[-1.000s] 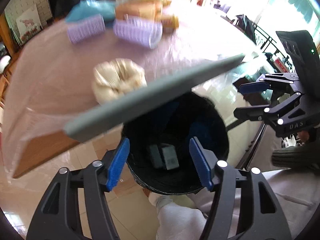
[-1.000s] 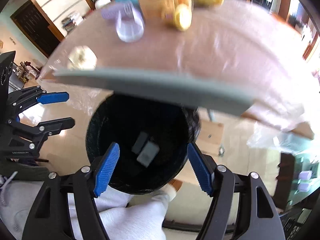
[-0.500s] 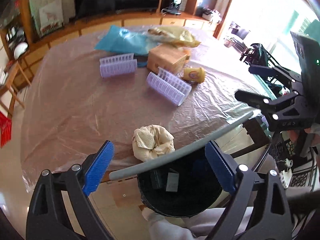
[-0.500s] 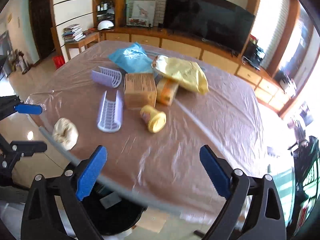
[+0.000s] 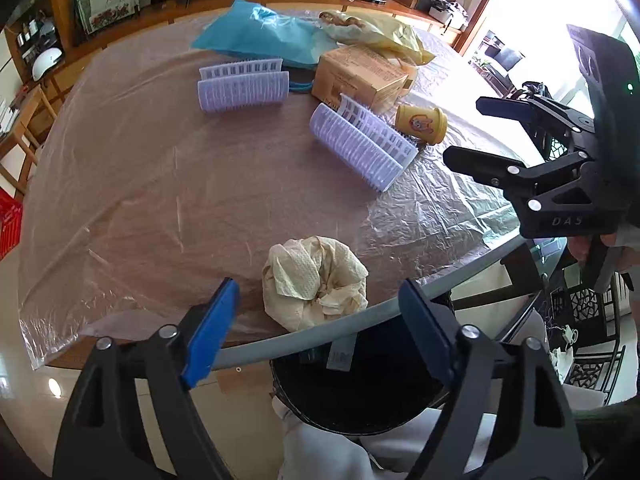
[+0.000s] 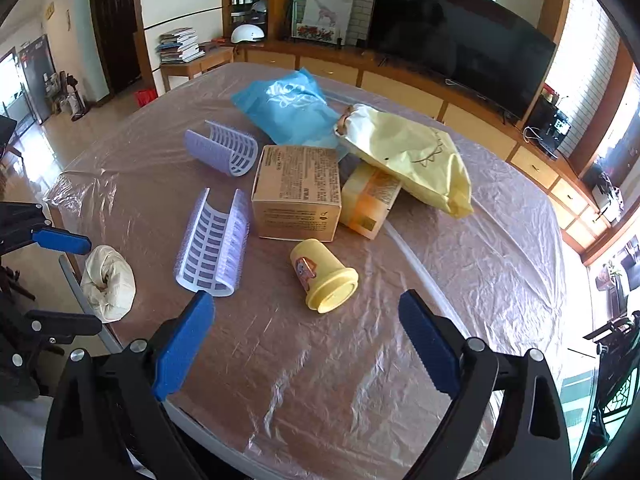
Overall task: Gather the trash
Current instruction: 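Grasp the crumpled cream tissue with the left tool while the right tool grasps the yellow cup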
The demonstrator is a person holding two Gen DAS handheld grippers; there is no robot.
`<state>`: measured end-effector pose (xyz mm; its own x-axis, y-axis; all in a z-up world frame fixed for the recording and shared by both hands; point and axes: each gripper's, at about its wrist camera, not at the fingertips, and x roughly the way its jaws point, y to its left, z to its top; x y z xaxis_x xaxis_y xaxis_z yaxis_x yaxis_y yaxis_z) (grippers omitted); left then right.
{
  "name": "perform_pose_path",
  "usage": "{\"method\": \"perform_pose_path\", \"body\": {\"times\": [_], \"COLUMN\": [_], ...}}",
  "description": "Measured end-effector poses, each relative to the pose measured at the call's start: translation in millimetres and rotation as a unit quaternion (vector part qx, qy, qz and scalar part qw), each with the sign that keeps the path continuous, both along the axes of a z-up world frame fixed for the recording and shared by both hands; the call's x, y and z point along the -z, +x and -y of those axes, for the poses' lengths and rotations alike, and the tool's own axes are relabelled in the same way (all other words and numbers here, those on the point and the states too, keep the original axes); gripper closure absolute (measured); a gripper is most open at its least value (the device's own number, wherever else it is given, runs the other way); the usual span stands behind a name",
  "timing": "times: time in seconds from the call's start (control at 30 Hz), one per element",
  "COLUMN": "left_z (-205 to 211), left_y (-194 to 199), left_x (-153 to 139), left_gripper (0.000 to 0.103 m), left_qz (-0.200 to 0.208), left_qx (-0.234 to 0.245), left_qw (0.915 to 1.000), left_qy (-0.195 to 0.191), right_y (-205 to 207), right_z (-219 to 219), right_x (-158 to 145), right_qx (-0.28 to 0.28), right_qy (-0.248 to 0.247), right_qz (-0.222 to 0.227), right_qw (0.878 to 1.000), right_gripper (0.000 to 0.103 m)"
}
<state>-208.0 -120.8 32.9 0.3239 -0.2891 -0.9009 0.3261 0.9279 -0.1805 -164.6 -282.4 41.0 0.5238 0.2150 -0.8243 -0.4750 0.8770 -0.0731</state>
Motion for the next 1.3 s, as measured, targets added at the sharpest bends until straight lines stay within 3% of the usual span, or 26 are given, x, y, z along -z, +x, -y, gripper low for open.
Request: {"method": "perform_pose_path", "body": {"times": [0.33,0.57,0.67,0.73,0.9,1.3], "left_z": [3,8,11,11,12,2], "left_y": [6,10,12,13,14,40], "left_x": [5,8,8,7,4,-4], "left_gripper": [0.044,0.044,0.05,0.05,0.05,0.05], "left_qz": [-0.025,-0.035,-0.038,-0.038,-0.033,-0.015], "left_qx": [-0.007,-0.006,-0.004,-0.003,-0.001,-0.026], "left_qw": [0.9996,0.9993,0.9992,0.9993,0.9994,0.9994], "left_qy": [-0.014,-0.01,-0.006,-0.006,-0.009,-0.019], "right_y": [20,28,30,33,32,34], "right_z": [-1,-2,-6,-6,-7,21], "right_x": [16,23,26,28,30,27], "right_qx": [-0.03,-0.041,-0.05,-0.056,-0.058,-0.025], "right_qy": [0.01,0.007,0.008,0.012,0.019,0.092], "right_qz": [-0.027,-0.034,-0.046,-0.059,-0.065,-0.086], "right_qw": [0.999,0.999,0.998,0.997,0.996,0.992], "right_gripper": [0.029,0.033,0.042,0.054,0.067,0.067]}}
